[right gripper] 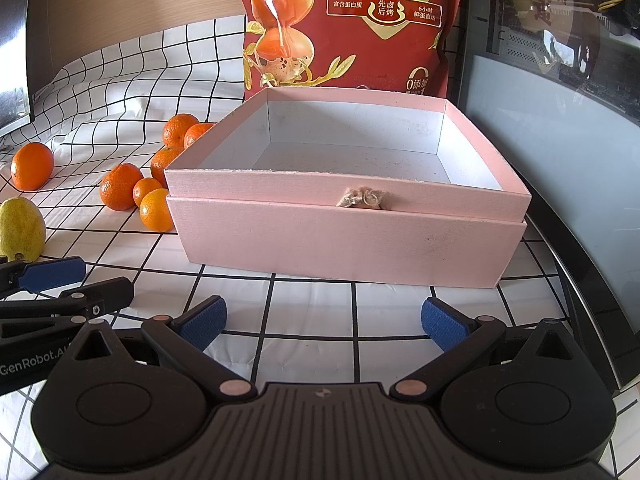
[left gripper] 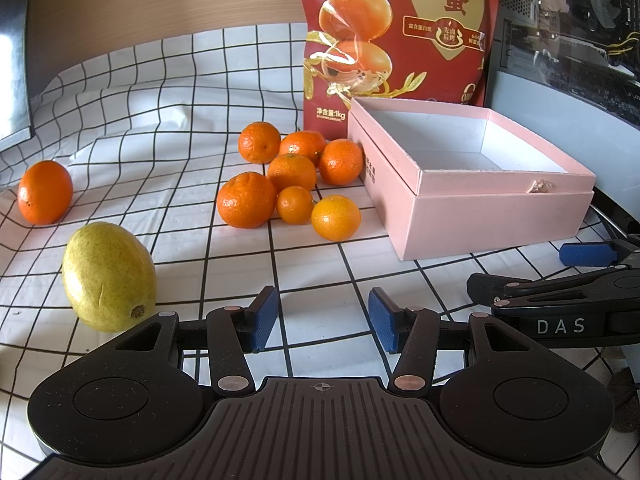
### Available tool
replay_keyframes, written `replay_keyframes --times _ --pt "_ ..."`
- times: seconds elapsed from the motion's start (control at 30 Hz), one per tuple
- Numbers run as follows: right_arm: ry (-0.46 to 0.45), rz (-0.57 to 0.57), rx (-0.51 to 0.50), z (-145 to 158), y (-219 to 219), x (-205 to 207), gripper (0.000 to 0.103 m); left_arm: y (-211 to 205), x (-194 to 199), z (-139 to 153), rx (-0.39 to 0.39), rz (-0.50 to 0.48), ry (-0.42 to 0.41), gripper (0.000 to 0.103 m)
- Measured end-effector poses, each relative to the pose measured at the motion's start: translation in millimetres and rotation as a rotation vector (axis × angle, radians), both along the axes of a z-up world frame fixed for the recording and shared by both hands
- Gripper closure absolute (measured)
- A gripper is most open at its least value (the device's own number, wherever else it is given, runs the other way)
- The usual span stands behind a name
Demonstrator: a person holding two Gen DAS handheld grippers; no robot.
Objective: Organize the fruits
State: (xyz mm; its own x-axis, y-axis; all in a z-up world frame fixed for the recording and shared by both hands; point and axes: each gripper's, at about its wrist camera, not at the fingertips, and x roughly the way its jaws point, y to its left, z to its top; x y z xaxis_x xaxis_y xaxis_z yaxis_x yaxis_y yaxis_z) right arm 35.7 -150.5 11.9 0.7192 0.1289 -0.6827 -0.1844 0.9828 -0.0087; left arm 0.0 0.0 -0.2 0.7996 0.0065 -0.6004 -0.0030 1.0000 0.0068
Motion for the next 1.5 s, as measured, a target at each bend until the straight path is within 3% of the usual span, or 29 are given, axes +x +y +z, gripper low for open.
replay_keyframes --times 0.3,0.53,0.67,0.77,0.9,0.97,1.1,1.2,1.33,1.5 --pt "0.001 0.005 -0.002 -1 0 -1 0.000 0 0 0 0.003 0.000 0.000 0.046" --pt "0.094 0.053 -0.010 5 -1 12 0.000 2 -1 1 -0.006 -0.026 -0.001 0.048" --pt "0.090 0.054 -0.019 4 1 9 0.000 8 -11 8 -0.104 -0.134 -0.003 0.049" --pt "0.088 0.080 -0.015 5 -2 6 0.000 29 -43 31 -0.157 -0.157 -0.108 0.049" --pt "0.095 0.148 -0.024 8 -2 2 0.000 83 -93 68 -0.109 -0.015 -0.304 0.048" --pt "0.069 0.178 -0.051 12 2 -4 0.000 117 -109 78 -0.059 0.097 -0.330 0.051" --pt "-0.018 0.244 -0.104 24 22 -22 0.000 180 -122 76 -0.131 0.261 -0.259 0.051" --pt "-0.029 0.276 -0.062 31 36 -28 0.000 211 -125 61 -0.191 0.334 -0.203 0.051" --pt "0.020 0.353 -0.015 32 56 -32 0.000 224 -124 47 -0.207 0.357 -0.151 0.051" --pt "0.001 0.402 -0.039 33 72 -44 0.000 222 -112 35 -0.186 0.333 -0.111 0.048"
